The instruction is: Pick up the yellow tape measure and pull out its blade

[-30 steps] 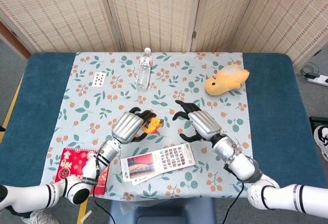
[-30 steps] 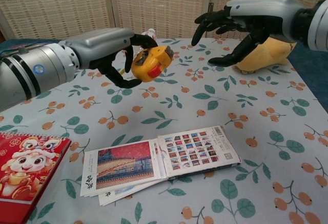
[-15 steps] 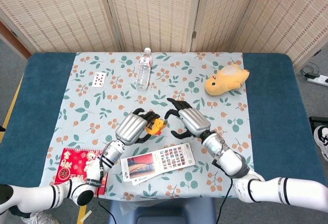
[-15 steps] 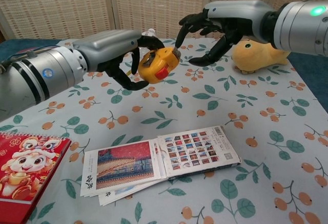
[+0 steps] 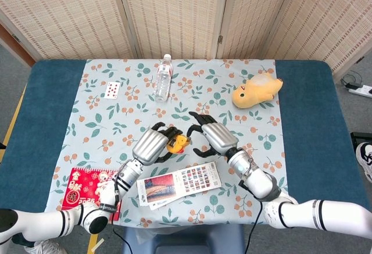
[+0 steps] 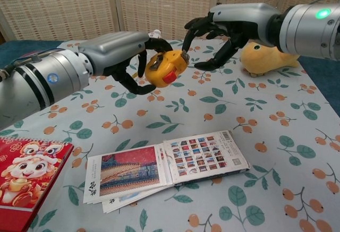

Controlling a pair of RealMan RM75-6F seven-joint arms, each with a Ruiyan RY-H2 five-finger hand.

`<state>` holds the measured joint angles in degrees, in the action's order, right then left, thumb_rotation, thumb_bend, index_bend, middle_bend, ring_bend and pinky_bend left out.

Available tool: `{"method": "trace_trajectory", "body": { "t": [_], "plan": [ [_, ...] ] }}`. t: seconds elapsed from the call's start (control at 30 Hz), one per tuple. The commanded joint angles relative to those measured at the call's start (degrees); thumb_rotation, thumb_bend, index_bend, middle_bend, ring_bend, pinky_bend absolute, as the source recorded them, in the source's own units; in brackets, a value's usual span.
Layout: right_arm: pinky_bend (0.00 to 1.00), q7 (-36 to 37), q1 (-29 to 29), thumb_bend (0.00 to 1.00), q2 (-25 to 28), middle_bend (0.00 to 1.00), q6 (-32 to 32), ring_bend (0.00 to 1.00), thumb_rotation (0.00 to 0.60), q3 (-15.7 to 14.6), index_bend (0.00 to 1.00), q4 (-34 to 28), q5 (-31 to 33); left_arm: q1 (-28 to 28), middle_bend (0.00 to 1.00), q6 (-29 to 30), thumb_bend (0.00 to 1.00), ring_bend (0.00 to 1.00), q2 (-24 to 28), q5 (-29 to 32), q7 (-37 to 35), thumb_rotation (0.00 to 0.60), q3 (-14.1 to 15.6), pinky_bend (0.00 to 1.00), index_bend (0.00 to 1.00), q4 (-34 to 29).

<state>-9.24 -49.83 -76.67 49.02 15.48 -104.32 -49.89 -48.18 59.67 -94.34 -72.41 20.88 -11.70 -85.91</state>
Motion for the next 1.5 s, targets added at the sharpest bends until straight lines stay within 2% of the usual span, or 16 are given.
{"method": "trace_trajectory", "body": {
  "t": [0.03,0.3,0.63,1.07,1.5],
  "plan": [
    [0.0,0.24,-0.11,0.38,0.08,0.0,-0.07,0.0,0.6,-0.04,0.39,0.06,0.12,-0.03,0.57,0.02,0.44,0.54,-0.1,0.05,0.06,0.6,0.0,0.22,0.6,-0.05],
    [0.0,0.32,-0.61,0.38,0.1,0.0,-0.53,0.0,0.6,-0.82,0.42,0.08,0.14,-0.29,0.57,-0.08,0.44,0.54,-0.4,0.59,0.92,0.6,-0.2,0.22,0.6,0.13],
    [0.0,1.36,-0.21,0.38,0.6,0.0,-0.15,0.0,0.6,-1.31,0.55,0.07,0.11,-0.08,0.57,-0.26,0.44,0.54,-0.65,1.14,0.02,0.6,-0.16,0.22,0.6,1.24],
    [0.0,1.88,-0.31,0.38,-0.53,0.07,0.27,0.0,0.6,-1.67,0.66,1.4,0.02,-0.26,0.57,-0.58,0.44,0.54,-1.16,0.96,-0.64,0.6,-0.07,0.22,0.6,2.37],
    [0.0,1.04,-0.55,0.38,-1.68,0.08,1.25,0.01,0.6,-2.0,0.68,2.42,-0.49,-0.23,0.57,-0.61,0.44,0.54,-1.62,0.9,-0.79,0.6,0.11,0.22,0.6,3.24]
  ]
}}
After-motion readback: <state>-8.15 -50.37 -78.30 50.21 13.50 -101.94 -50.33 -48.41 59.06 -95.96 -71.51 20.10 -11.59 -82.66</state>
